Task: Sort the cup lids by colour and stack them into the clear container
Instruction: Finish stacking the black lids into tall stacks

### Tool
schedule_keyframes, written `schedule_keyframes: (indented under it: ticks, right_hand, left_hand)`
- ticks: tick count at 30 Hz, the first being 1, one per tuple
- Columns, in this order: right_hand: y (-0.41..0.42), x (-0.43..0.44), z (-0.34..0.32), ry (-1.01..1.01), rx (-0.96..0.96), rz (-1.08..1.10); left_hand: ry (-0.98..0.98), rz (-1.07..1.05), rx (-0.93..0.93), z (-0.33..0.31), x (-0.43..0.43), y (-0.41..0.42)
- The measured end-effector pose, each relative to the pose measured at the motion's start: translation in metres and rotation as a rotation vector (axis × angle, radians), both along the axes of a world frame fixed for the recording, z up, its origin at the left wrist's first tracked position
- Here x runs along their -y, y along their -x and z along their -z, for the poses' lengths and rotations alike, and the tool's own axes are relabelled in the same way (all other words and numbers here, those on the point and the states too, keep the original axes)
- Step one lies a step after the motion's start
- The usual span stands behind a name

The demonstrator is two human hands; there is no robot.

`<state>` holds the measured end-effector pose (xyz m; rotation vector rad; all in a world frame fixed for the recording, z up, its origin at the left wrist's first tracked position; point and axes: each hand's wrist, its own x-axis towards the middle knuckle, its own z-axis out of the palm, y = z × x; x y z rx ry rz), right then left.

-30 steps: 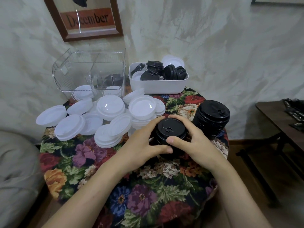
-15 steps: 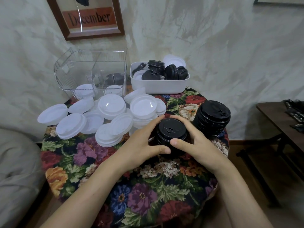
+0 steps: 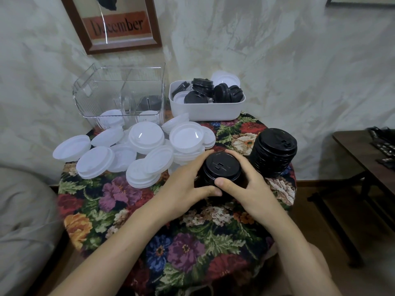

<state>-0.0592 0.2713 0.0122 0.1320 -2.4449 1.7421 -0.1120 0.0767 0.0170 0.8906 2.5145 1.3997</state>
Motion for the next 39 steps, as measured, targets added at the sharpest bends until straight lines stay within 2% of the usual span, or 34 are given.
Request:
schedule_keyframes:
  ticks: [8, 11, 15, 21, 24, 27, 31, 39]
  right_hand:
    - [-0.005, -0.002, -0.002, 0.002, -0.006, 0.006]
    - [-0.007, -0.001, 0.001, 0.015, -0.010, 0.028]
    - [-0.008, 0.001, 0.007, 0.011, -0.011, 0.046]
    - [-0.009, 0.003, 0.009, 0.028, 0.001, 0.055]
    - [-0.009, 0.004, 0.010, 0.029, 0.002, 0.058]
    - [-0.008, 0.004, 0.009, 0.046, 0.008, 0.052]
    - [-0.009, 0.004, 0.008, 0.071, 0.022, 0.041]
    - [-0.009, 0.001, 0.009, 0.067, 0.047, 0.022]
  left_hand:
    - [-0.013, -0.036, -0.010, 0.000, -0.006, -0.007]
    - [0.011, 0.038, 0.034, -0.005, 0.000, 0.001]
    - [-0.110, -0.015, 0.106, -0.030, 0.016, 0.018]
    - [-0.165, -0.178, -0.101, -0.064, -0.001, 0.072]
    - [-0.046, -0.287, -0.270, -0.069, -0.030, 0.112]
    - [0.116, -0.302, -0.351, -0.067, -0.061, 0.156]
    - [0.257, -0.310, -0.395, -0.063, -0.089, 0.203]
    - [0.367, -0.297, -0.404, -0.062, -0.110, 0.238]
